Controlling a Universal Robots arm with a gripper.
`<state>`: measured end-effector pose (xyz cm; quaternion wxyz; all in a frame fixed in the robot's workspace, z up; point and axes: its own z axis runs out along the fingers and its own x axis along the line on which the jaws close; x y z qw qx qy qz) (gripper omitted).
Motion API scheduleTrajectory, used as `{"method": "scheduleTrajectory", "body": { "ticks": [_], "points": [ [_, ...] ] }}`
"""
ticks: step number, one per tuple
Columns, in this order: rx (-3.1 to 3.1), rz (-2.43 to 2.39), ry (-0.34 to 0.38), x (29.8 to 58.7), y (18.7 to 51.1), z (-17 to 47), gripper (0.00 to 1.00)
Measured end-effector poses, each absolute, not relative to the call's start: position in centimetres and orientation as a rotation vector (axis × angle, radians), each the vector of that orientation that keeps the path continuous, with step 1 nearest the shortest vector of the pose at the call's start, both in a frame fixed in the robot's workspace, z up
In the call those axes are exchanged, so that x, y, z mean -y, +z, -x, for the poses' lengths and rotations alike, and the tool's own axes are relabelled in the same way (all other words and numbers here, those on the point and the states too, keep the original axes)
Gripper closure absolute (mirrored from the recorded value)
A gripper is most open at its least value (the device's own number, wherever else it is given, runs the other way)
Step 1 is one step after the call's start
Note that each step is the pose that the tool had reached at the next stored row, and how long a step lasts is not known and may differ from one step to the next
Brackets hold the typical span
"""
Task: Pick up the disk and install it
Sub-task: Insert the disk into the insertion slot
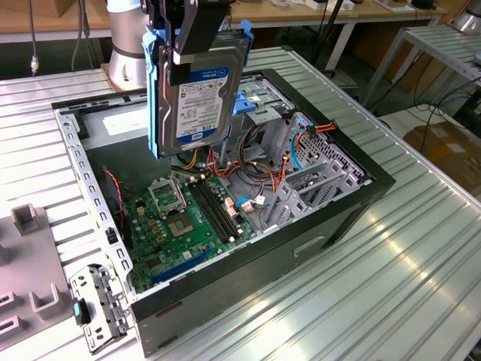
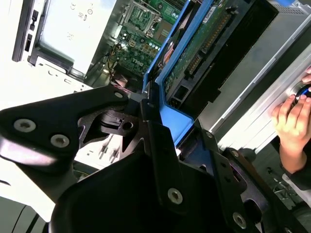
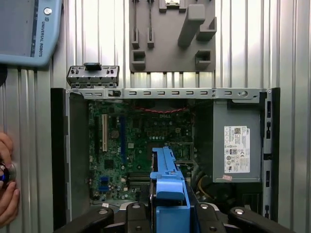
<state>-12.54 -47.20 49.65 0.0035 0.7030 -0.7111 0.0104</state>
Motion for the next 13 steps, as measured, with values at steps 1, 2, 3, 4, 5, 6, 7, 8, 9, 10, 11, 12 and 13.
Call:
{"method": "scheduleTrajectory", "body": {
  "ticks": [1,2,3,4,5,6,7,8,9,10,11,12,13],
  "points": [
    [2.229,-2.204,0.033,47.3,49.6,12.5,0.63],
    [2.229,-2.203,0.033,47.4,49.6,12.2,0.63],
    [2.229,-2.203,0.033,47.4,49.6,12.0,0.63],
    [2.229,-2.204,0.033,47.4,49.6,11.7,0.63],
    [2.229,-2.204,0.033,47.4,49.6,11.5,0.63],
    [2.229,-2.203,0.033,47.4,49.6,11.2,0.63],
    [2.229,-2.203,0.033,47.4,49.6,10.9,0.63],
    [2.229,-2.203,0.033,47.4,49.6,10.7,0.63],
    [2.229,-2.203,0.033,47.4,49.6,10.2,0.63],
    [2.229,-2.203,0.033,47.4,49.6,9.9,0.63],
    [2.229,-2.203,0.033,47.4,49.6,9.7,0.63],
    [2.229,-2.203,0.033,47.4,49.6,9.0,0.63],
    [2.229,-2.203,0.033,47.4,49.6,8.8,0.63]
  ]
}}
